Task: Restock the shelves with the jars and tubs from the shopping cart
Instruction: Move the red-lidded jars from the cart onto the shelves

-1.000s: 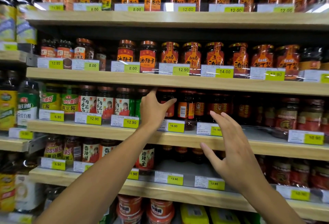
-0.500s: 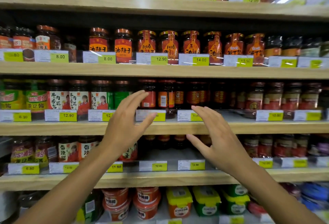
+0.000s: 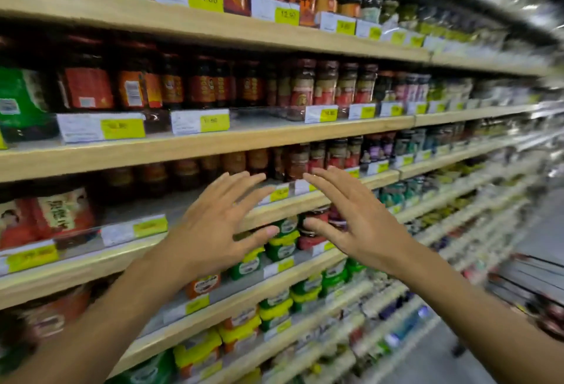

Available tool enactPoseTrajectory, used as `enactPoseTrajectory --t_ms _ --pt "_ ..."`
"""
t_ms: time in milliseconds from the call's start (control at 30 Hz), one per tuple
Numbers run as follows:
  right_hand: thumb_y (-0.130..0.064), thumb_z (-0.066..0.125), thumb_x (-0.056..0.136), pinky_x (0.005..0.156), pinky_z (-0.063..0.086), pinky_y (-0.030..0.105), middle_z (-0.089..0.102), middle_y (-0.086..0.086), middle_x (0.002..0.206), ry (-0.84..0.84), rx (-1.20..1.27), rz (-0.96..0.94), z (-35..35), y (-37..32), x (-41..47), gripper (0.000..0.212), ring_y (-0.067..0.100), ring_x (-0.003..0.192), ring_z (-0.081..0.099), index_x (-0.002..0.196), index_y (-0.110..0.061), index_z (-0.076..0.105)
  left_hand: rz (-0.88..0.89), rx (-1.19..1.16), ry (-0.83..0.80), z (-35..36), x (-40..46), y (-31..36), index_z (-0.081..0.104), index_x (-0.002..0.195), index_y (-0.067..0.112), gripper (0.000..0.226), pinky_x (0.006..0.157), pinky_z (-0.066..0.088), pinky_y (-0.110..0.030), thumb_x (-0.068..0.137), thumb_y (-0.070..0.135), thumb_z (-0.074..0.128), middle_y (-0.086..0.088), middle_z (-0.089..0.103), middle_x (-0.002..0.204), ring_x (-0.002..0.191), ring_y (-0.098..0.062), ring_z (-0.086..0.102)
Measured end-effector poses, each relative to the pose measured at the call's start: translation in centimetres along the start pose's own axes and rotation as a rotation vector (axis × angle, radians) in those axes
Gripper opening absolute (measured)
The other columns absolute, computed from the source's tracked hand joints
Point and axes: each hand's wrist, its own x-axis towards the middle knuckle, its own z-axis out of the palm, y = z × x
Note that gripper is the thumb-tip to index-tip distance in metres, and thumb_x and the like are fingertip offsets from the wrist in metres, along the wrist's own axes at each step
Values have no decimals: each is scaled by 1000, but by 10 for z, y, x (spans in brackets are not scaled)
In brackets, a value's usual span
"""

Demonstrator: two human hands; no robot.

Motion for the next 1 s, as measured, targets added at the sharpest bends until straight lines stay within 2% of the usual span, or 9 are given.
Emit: enactPoseTrajectory --t_ms 133,300,400,567,667,733,800,900,1000 --pt "-74 34 98 127 8 32 7 -24 167 -94 -2 178 -11 40 -56 71 3 156 0 159 -46 13 62 -131 -83 45 36 33 18 155 43 82 119 -3 -24 83 83 13 22 10 162 149 -6 4" --pt "-77 29 96 128 9 37 9 -20 168 -130 -90 345 -33 95 -122 72 6 156 1 159 -47 11 170 -202 -155 97 91 87 22 154 42 79 125 13 -36 86 83 15 19 17 162 150 -7 12" --pt "-78 28 96 128 9 36 15 -17 168 -118 -120 435 -49 133 -162 73 8 156 6 159 -44 15 234 -216 -211 129 130 129 14 155 46 73 125 5 -36 91 81 19 21 7 164 153 -7 3" --pt "-83 23 93 127 14 44 16 -15 168 -140 -178 622 -79 215 -230 77 11 157 7 160 -44 15 326 -247 -261 184 203 212 12 155 46 75 119 -7 -29 89 80 16 23 1 163 152 -4 -4" --pt "-84 21 92 127 15 44 20 -13 168 -153 -199 712 -97 261 -266 79 14 156 11 159 -43 18 372 -258 -288 220 244 260 15 156 44 86 123 -3 -34 81 87 7 21 5 164 152 -7 0" --pt "-84 22 92 126 18 45 23 -12 167 -154 -224 746 -107 288 -289 79 14 156 15 159 -41 22 398 -259 -299 241 265 289 14 155 44 81 124 -1 -37 85 85 12 17 7 165 153 -10 2" --pt "-82 24 94 125 20 45 27 -11 166 -149 -254 782 -116 312 -310 78 14 155 18 159 -39 25 418 -300 -324 262 284 316 15 155 44 75 121 -3 -32 90 80 20 17 8 165 153 -10 3" --pt "-78 28 96 127 17 41 29 -9 165 -154 -281 852 -124 342 -335 74 14 153 19 159 -39 23 479 -324 -341 294 308 348 14 155 45 79 121 -3 -31 86 84 13 19 8 165 153 -9 2" --pt "-76 31 97 127 14 38 29 -9 165 -157 -295 917 -124 369 -351 74 14 153 20 159 -37 25 498 -347 -392 325 333 372 15 156 43 73 122 0 -33 92 77 25 18 7 165 153 -9 0"
